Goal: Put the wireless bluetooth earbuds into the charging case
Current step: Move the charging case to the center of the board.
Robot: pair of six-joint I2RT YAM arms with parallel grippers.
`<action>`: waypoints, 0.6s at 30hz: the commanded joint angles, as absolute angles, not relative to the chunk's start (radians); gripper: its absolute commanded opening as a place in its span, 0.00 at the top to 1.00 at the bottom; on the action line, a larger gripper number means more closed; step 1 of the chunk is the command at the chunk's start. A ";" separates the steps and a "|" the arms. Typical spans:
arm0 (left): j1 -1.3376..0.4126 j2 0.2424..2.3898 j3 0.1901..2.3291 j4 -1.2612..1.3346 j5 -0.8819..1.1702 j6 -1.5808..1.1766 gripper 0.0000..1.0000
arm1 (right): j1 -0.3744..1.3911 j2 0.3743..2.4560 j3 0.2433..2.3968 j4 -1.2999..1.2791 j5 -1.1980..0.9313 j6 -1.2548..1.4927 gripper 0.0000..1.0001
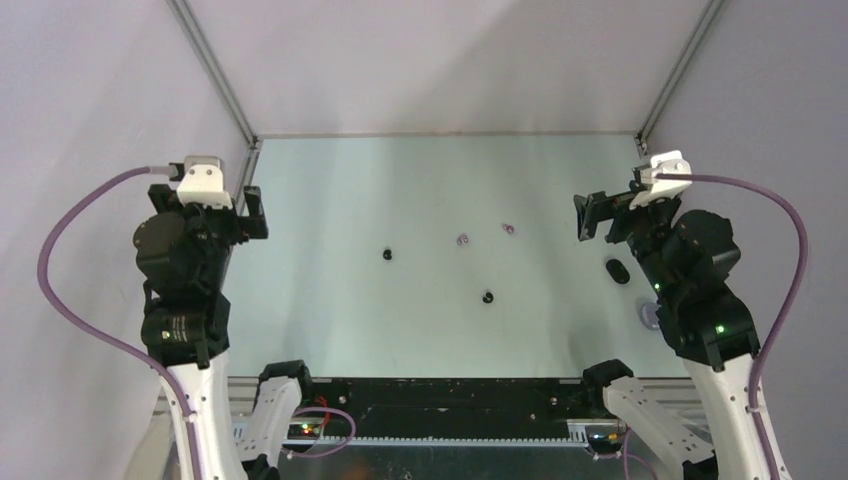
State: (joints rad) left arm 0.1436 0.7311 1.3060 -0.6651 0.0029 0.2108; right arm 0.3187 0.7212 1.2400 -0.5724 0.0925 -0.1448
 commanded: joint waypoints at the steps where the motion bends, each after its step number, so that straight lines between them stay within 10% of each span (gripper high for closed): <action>1: 0.150 0.712 1.229 -0.684 0.123 0.247 0.01 | 0.336 0.669 1.243 -0.530 0.148 -0.188 0.00; 11: 0.138 0.747 1.152 -0.682 0.250 0.257 0.01 | 0.321 0.719 1.183 -0.660 0.204 -0.362 0.00; 18: 0.106 0.718 1.117 -0.679 0.239 0.260 0.01 | -0.030 0.807 1.117 -0.788 0.002 -0.364 0.00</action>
